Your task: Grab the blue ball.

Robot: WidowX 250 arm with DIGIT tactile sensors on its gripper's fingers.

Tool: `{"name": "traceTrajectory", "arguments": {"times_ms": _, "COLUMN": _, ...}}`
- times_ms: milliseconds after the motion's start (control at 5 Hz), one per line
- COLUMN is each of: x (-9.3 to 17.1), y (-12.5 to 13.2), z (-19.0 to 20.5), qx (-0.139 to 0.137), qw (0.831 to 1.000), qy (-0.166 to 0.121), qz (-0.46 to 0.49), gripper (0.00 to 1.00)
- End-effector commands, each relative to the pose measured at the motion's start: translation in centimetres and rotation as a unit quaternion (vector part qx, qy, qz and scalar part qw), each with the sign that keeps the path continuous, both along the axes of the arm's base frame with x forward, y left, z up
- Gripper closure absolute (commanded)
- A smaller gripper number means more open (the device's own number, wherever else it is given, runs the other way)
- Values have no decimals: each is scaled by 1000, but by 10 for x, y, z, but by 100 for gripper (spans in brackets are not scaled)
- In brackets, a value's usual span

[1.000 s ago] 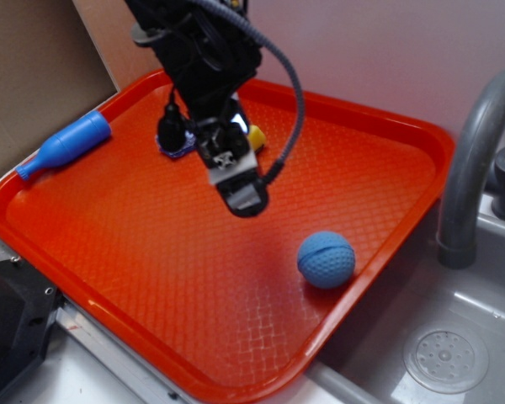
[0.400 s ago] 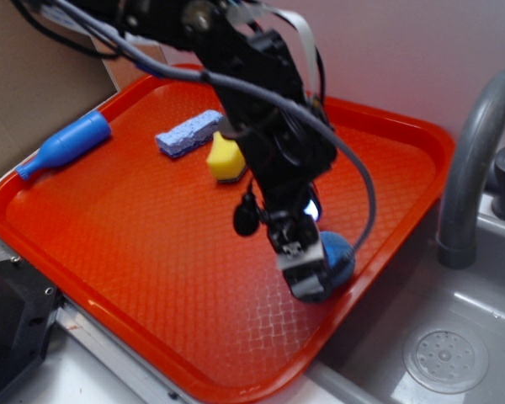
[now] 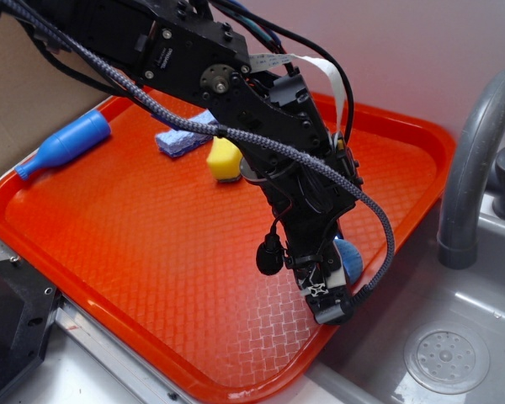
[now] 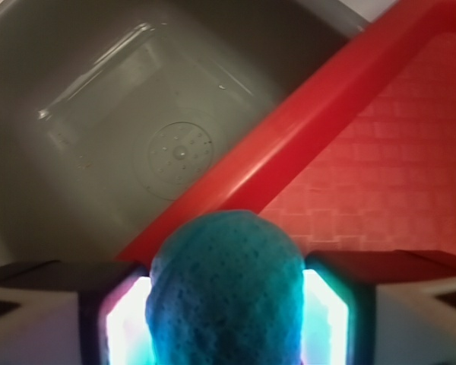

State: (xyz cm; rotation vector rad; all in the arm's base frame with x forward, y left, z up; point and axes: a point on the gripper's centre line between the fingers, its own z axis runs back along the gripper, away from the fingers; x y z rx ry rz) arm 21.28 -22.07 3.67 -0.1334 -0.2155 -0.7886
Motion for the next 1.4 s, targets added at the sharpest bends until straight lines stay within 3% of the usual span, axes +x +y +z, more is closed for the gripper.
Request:
{"name": "traceTrajectory", "arguments": {"times_ms": 0, "x": 1, "y": 44, "z": 70, "qx": -39, "qw": 997, "qy": -9, "qz": 68, "gripper": 100}}
{"name": "traceTrajectory", "arguments": {"times_ms": 200, "x": 15, "y": 91, "z": 113, "qx": 2, "qw": 983, "qy": 7, "qz": 184, "gripper": 100}}
{"name": "traceTrajectory", "arguments": {"times_ms": 400, "x": 6, "y": 140, "z": 147, "qx": 32, "qw": 960, "qy": 12, "qz": 278, "gripper": 100}}
{"name": "traceTrajectory", "arguments": {"times_ms": 600, "x": -11, "y": 170, "z": 175, "qx": 92, "qw": 927, "qy": 37, "qz": 362, "gripper": 100}}
{"name": "traceTrajectory", "arguments": {"times_ms": 800, "x": -42, "y": 182, "z": 204, "qx": 70, "qw": 925, "qy": 24, "qz": 372, "gripper": 100}}
{"name": "traceTrajectory", "arguments": {"times_ms": 1000, "x": -49, "y": 190, "z": 216, "qx": 48, "qw": 925, "qy": 39, "qz": 374, "gripper": 100}}
{"name": "traceTrajectory", "arguments": {"times_ms": 1200, "x": -42, "y": 189, "z": 211, "qx": 57, "qw": 923, "qy": 49, "qz": 377, "gripper": 100}}
